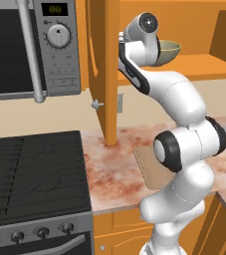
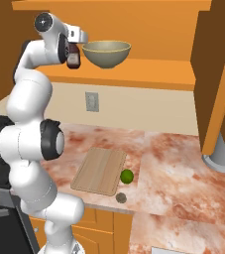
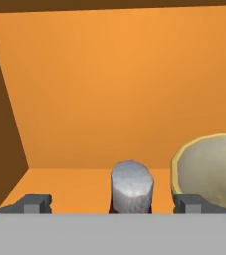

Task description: Open the cabinet. Place the bowl and condiment on the counter. Then place the lime and garlic on the cutting board.

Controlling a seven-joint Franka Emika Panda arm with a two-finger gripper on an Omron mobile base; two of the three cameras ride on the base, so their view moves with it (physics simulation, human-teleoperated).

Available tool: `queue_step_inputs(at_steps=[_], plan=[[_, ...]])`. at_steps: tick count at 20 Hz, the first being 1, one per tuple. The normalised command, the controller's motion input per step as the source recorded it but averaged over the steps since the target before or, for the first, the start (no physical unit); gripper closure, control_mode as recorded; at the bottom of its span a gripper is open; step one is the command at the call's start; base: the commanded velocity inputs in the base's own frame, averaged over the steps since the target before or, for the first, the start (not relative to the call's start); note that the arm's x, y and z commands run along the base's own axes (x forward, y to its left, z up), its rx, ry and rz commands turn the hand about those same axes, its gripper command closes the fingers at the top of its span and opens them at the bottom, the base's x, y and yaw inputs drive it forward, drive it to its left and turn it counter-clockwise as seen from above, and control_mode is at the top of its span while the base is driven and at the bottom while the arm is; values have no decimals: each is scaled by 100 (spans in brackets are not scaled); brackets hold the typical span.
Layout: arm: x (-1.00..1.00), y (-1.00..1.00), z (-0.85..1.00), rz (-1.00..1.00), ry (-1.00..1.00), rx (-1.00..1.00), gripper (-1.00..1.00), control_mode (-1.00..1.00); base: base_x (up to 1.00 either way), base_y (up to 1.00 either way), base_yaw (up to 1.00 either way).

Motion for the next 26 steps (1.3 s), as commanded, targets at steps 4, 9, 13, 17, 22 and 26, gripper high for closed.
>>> queue_step_inputs(at_steps=[4,9,13,17,22,26], plan=[[7,26,0,0,0,0,100,-100,0,0,0],[0,1,0,0,0,0,100,-100,0,0,0],[0,-1,0,1,0,0,100,-100,0,0,0],[0,-7,0,1,0,0,100,-100,0,0,0],[-9,-10,0,1,0,0,100,-100,0,0,0],[-62,-8,12,0,-2,0,100,-100,0,0,0]])
